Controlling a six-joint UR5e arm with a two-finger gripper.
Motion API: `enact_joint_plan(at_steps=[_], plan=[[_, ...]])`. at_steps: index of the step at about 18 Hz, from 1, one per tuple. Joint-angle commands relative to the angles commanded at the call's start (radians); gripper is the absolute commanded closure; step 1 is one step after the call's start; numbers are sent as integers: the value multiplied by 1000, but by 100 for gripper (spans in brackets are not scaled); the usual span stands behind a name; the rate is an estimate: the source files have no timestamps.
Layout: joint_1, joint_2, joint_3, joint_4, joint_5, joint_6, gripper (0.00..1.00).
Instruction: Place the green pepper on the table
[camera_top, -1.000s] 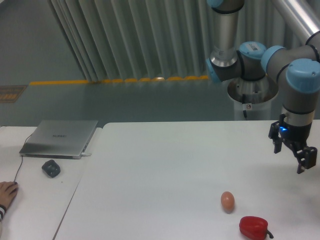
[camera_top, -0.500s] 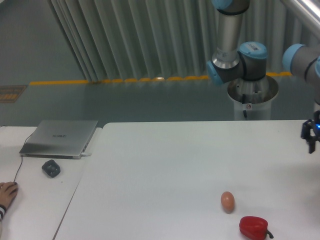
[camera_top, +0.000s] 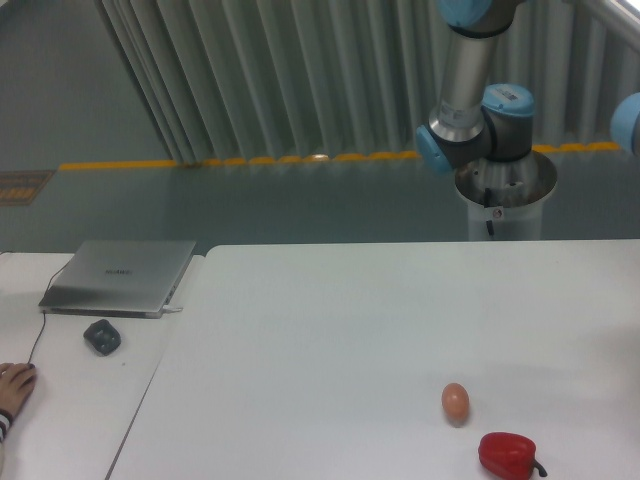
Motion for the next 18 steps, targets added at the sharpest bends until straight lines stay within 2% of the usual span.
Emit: enact_joint_plan(at_steps=[4,7,11,14,18], plan=[[38,-17,25,5,-63,-34,0],[66,-32,26,12,-66,-21,0],[77,-66,26,72,-57,-19,0],[101,-68,25,69,-56,53,0],[109,-72,25,71,-56,64,0]])
